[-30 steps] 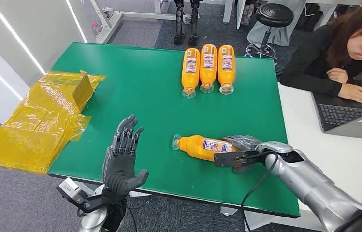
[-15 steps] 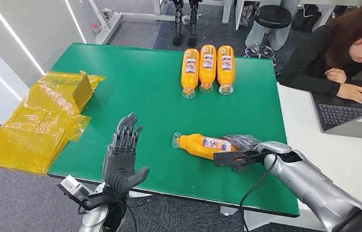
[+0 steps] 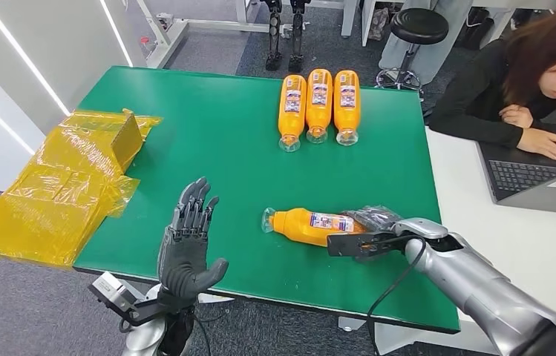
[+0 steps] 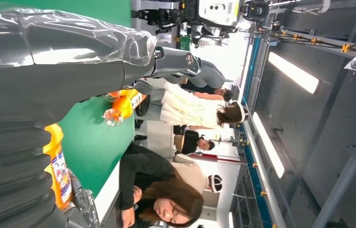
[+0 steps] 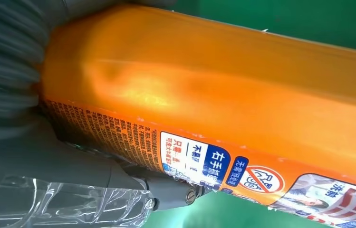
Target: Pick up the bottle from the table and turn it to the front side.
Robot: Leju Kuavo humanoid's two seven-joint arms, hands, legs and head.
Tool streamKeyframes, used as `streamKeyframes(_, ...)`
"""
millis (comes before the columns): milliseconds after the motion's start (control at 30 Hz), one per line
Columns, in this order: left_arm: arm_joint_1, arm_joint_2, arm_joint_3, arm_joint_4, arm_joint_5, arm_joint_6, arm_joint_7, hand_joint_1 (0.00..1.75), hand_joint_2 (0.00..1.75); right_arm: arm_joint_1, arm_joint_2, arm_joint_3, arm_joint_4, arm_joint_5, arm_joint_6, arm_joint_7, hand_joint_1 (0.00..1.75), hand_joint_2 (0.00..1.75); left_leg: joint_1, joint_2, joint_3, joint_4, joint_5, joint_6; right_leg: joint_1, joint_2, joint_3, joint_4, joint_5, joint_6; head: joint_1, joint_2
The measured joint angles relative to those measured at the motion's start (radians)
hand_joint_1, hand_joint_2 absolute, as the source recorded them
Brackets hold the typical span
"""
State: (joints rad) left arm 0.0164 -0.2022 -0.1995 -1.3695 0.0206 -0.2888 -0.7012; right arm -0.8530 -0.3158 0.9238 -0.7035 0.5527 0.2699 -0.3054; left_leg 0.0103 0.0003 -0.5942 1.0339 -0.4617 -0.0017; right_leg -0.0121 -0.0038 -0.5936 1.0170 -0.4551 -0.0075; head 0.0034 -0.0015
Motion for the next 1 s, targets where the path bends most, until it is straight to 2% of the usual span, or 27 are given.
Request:
streamKeyframes(200,0.007,0.003,0.0,0.0,0.001,-0.001,0.0,0.0,1.75,0.007,-0.042,0.005,-0.052,-0.03,-0.03,0.033,1.75,1.75,0.0,-0.001,-0.001,0.0,0.0,0.0,0.0,-0.001,0.0,0.0,0.0,0.0,0.0,0.0)
streamKeyframes(267,0.013,0.003,0.0,-0.004,-0.003,0.001,0.0,0.0,1.75,0.012,-0.051,0.003,-0.069,-0.038,-0.067,0.042,1.75,1.75,0.0,-0.001,-0.001,0.0,0.0,0.0,0.0,-0.001,0.0,0.0,0.0,0.0,0.0,0.0)
streamKeyframes(333,0.023,0.003,0.001,-0.01,-0.008,0.009,0.0,0.0,1.75,0.028,-0.058,-0.005,-0.094,-0.031,-0.165,0.051,1.75,1.75,0.0,-0.001,-0.001,0.0,0.0,0.0,0.0,-0.001,0.0,0.0,0.0,0.0,0.0,0.0)
streamKeyframes(433,0.039,0.004,0.002,-0.021,-0.012,0.03,0.0,0.0,1.75,0.08,-0.064,-0.05,-0.167,0.029,-0.39,0.069,1.75,1.75,0.0,-0.001,-0.002,0.0,0.0,0.0,0.0,-0.001,-0.001,0.0,0.0,0.0,0.0,0.0)
streamKeyframes(500,0.045,0.004,0.002,-0.026,-0.013,0.042,0.0,0.0,1.75,0.137,-0.066,-0.103,-0.241,0.078,-0.509,0.081,1.75,1.75,0.0,-0.001,-0.002,0.0,-0.001,0.0,0.0,-0.002,-0.002,0.0,-0.001,0.0,0.0,0.0)
streamKeyframes(567,0.047,0.004,0.002,-0.027,-0.014,0.048,0.0,0.0,1.75,0.216,-0.066,-0.169,-0.331,0.129,-0.568,0.088,1.75,1.75,0.0,-0.003,-0.002,-0.001,-0.001,0.0,0.001,-0.002,-0.002,0.0,-0.002,0.0,0.0,0.0)
streamKeyframes(767,0.047,0.004,0.002,-0.027,-0.025,0.035,0.0,0.0,1.75,0.527,-0.063,-0.361,-0.615,0.268,-0.631,0.098,1.75,1.75,0.001,-0.009,-0.005,-0.001,-0.002,-0.001,0.002,-0.009,-0.002,0.0,-0.004,0.0,0.0,0.0)
streamKeyframes(1000,0.04,0.004,0.002,-0.027,-0.027,0.031,0.0,0.0,1.75,0.724,-0.062,-0.482,-0.814,0.341,-0.682,0.1,1.75,1.75,0.0,-0.007,-0.006,0.0,-0.002,-0.001,0.001,-0.007,-0.003,-0.001,-0.004,0.0,0.0,0.0)
